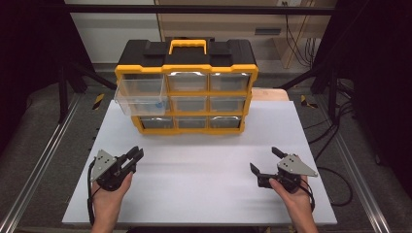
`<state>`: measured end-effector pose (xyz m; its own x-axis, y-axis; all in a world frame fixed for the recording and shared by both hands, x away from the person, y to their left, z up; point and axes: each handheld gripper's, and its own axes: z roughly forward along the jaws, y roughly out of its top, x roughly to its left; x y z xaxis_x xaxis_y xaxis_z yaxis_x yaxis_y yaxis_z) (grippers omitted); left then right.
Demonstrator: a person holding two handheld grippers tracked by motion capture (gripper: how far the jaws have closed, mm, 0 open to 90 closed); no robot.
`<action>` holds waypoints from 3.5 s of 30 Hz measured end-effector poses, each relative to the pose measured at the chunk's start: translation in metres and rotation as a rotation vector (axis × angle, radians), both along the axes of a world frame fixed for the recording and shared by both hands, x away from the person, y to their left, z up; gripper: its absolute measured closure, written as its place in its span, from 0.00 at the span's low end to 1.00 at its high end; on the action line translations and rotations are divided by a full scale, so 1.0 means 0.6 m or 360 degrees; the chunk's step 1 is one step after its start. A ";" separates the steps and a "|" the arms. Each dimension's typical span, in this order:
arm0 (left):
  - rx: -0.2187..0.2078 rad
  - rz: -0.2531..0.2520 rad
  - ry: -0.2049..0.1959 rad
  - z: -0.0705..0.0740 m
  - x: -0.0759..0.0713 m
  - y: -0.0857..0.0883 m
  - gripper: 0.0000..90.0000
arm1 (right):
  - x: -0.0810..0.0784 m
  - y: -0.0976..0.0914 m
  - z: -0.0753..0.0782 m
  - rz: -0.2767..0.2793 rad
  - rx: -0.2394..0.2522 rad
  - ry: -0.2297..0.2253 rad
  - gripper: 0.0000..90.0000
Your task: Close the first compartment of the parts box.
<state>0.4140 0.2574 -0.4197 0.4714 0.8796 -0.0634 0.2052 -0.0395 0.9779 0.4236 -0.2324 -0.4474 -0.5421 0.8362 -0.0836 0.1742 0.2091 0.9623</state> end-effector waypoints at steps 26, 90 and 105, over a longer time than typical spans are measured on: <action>0.0050 0.0089 -0.0029 0.030 0.004 0.006 1.00 | -0.002 -0.014 0.003 -0.0003 0.0008 -0.0012 0.06; 0.0095 0.0092 -0.0058 0.179 0.099 -0.061 1.00 | -0.009 -0.009 0.003 0.0043 0.0036 -0.0008 0.04; 0.0127 0.0127 -0.0032 0.190 0.125 -0.057 1.00 | -0.010 -0.007 0.002 0.0050 0.0025 -0.0007 0.04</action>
<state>0.4891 0.2232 -0.3058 0.3999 0.9164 0.0175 0.1909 -0.1019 0.9763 0.4174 -0.2366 -0.4460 -0.5678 0.8199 -0.0730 0.1635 0.1993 0.9662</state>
